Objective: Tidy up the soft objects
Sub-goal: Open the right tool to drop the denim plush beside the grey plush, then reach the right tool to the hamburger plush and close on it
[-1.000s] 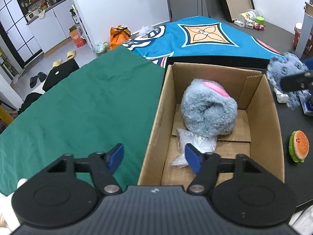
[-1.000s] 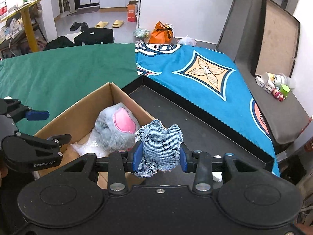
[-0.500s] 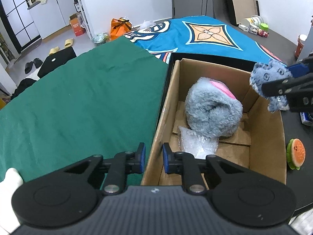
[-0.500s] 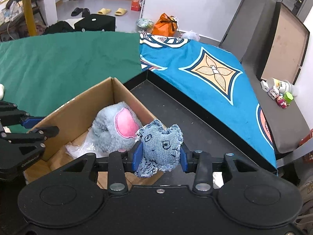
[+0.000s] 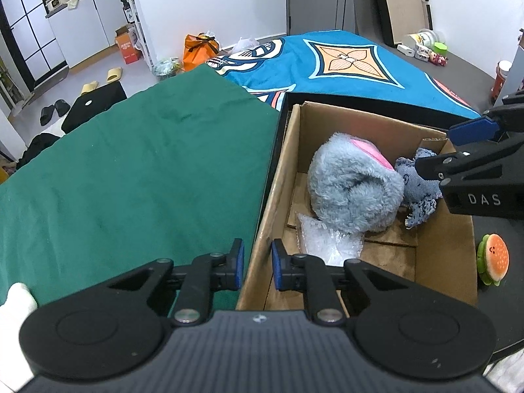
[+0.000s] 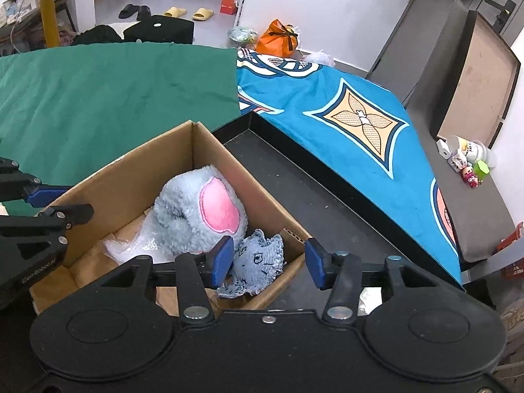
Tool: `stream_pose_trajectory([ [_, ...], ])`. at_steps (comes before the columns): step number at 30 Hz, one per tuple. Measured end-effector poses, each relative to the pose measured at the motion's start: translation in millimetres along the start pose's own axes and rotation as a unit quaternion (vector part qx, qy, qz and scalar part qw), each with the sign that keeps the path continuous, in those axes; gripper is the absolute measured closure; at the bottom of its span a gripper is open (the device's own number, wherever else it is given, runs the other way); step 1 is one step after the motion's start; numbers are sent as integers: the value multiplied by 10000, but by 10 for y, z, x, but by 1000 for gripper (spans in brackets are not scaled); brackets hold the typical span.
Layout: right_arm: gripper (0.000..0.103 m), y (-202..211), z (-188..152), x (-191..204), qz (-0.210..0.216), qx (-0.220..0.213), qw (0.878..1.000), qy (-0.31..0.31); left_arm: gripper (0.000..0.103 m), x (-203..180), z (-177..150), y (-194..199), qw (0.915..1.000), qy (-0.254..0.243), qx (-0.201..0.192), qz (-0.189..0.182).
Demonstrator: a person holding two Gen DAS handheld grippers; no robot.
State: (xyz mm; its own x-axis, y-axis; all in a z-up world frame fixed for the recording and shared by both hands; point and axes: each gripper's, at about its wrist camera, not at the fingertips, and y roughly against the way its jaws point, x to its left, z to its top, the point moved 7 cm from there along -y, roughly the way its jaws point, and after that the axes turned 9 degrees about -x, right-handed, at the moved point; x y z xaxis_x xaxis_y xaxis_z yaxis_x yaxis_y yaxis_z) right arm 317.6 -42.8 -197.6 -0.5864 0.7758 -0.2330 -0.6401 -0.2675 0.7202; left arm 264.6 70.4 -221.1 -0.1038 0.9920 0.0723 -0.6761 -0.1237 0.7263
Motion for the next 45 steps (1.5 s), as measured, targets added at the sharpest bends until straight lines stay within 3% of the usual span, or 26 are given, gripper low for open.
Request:
stream_pose_trajectory([
  [12, 54, 251, 13, -96, 350, -139, 9983, -450, 86, -28, 11, 22, 9999, -73, -34, 64],
  [18, 42, 445, -36, -122, 564, -220, 9961, -645, 85, -22, 30, 44, 9999, 67, -42, 85],
  [21, 41, 523, -79, -147, 619, -239, 9952, -713, 81, -17, 55, 94, 9998, 56, -104, 186],
  [23, 41, 584, -113, -187, 618, -282, 9945, -796, 76, -10, 68, 123, 9996, 61, -118, 230],
  [28, 38, 714, -208, -279, 609, -355, 9930, -946, 44, 2, 105, 235, 9986, -10, -310, 418],
  [31, 32, 784, -269, -329, 600, -392, 9918, -1058, 33, -5, 121, 293, 9974, -79, -452, 550],
  [35, 22, 910, -314, -383, 583, -554, 9902, -1145, 30, -67, 133, 306, 9973, -221, -513, 471],
  [45, 15, 1123, -544, -561, 695, -808, 9814, -1597, 21, -120, 123, 330, 9966, -402, -475, 545],
])
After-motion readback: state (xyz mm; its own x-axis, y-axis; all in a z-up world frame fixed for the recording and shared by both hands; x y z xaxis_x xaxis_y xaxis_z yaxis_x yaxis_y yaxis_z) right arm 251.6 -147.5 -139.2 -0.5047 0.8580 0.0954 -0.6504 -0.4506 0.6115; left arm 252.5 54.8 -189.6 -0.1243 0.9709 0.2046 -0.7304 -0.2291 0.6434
